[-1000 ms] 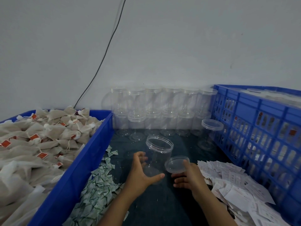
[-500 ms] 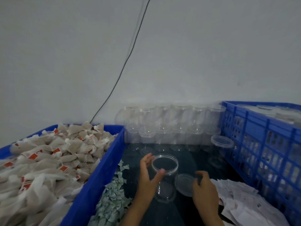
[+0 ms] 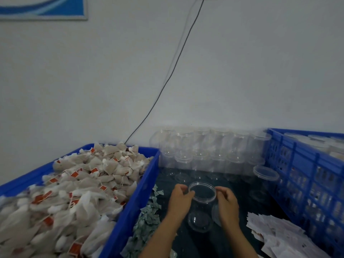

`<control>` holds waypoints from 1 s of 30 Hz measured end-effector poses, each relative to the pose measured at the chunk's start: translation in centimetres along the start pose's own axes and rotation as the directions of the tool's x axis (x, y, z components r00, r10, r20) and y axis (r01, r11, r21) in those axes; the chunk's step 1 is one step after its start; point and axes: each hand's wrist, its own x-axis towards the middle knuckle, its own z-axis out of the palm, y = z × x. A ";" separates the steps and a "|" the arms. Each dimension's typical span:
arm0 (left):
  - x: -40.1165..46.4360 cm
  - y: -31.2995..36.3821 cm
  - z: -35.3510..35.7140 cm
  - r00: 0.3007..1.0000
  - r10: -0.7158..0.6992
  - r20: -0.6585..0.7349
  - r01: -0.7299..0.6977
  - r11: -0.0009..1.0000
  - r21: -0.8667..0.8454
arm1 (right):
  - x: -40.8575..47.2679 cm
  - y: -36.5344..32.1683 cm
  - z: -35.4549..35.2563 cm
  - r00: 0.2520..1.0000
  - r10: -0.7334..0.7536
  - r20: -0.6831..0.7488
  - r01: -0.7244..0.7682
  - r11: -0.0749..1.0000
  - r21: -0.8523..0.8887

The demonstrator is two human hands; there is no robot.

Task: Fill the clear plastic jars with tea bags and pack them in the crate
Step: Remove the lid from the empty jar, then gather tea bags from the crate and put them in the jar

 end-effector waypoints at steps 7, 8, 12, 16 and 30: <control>0.4 5.5 -4.1 0.995 0.041 -0.087 -0.029 0.990 0.140 | -0.1 -4.7 2.8 0.987 -0.129 -0.096 0.130 0.991 0.011; 0.5 6.2 -5.2 0.992 0.071 -0.100 -0.053 0.984 0.167 | -0.4 -5.5 3.5 0.983 -0.165 -0.081 0.167 0.986 0.018; 0.9 7.1 -10.6 0.984 0.143 -0.107 -0.104 0.945 0.309 | -2.1 -8.1 7.0 0.977 -0.211 0.028 0.204 0.965 0.165; 0.9 5.3 -16.0 0.995 0.062 -0.075 -0.024 0.902 0.432 | -3.7 -8.5 11.3 0.972 -0.065 0.225 0.011 0.973 0.232; 0.6 1.7 -21.7 0.986 -0.089 -0.140 0.099 0.993 0.068 | -2.4 -5.3 22.5 0.889 0.027 0.457 -0.007 0.999 -0.044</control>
